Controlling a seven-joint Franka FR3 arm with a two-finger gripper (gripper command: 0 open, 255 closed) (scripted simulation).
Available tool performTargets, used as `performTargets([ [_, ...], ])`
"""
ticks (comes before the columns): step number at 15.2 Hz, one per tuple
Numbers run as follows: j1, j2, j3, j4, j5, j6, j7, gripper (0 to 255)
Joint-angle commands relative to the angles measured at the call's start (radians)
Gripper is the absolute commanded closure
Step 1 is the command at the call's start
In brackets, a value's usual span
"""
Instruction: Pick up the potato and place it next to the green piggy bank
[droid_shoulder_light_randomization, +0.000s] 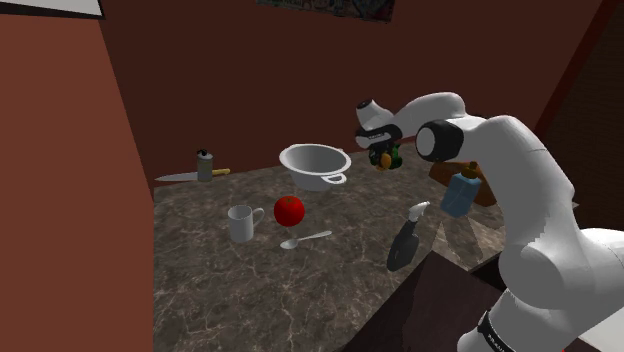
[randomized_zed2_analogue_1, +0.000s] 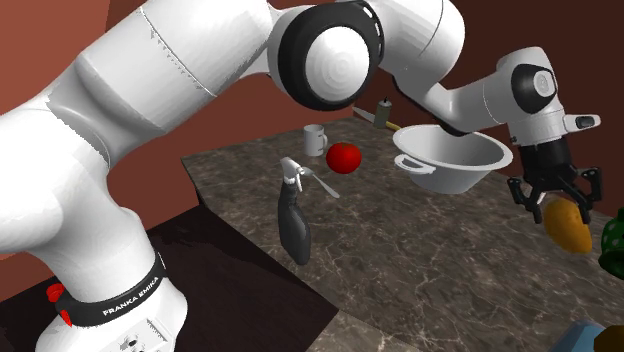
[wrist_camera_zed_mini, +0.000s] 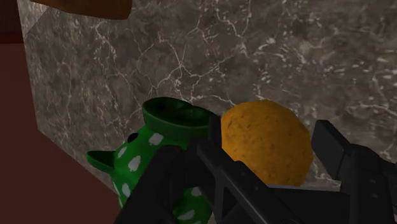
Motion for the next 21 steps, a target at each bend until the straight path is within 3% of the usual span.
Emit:
performTargets([
  [1,0.000,0.012,-0.002,-0.003,-0.003,0.014,0.009,255],
  [13,0.000,0.118,-0.011,0.034,-0.014,0.073,0.050,255],
  [20,-0.001,0.118,-0.010,0.034,-0.015,0.072,0.050,255],
  [21,-0.002,0.117,-0.010,0.032,-0.016,0.073,0.050,0],
])
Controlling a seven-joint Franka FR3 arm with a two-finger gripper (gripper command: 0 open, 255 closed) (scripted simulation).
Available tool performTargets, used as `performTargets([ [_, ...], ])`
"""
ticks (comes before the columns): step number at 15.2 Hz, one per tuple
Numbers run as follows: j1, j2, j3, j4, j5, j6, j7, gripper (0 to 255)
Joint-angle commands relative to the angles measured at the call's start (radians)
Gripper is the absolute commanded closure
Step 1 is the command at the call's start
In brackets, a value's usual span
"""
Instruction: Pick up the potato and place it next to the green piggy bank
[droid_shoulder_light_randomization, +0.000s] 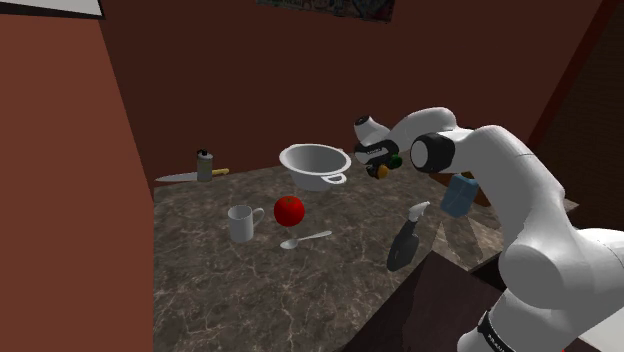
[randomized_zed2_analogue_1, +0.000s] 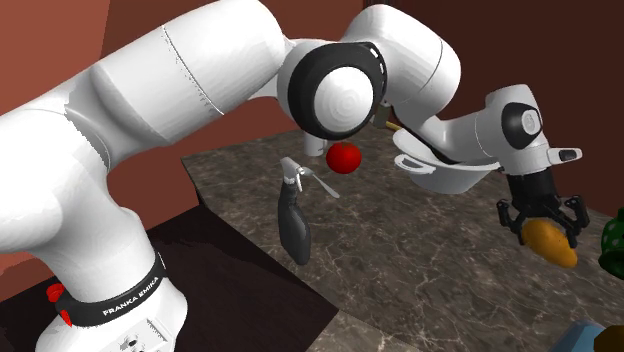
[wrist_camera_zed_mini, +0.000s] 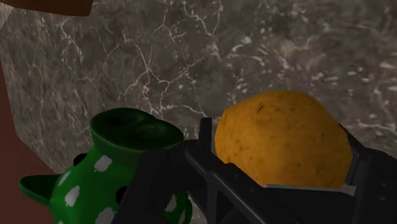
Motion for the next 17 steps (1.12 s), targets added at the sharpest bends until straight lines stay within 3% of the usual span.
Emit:
performTargets([
  [1,0.000,0.006,0.001,0.001,0.001,0.000,-0.001,0],
  [5,0.001,0.005,0.001,0.000,0.001,0.000,0.000,0],
  [9,0.035,-0.098,0.011,-0.076,0.002,-0.044,0.014,0],
  [17,0.035,-0.098,0.011,-0.076,0.002,-0.044,0.014,0],
])
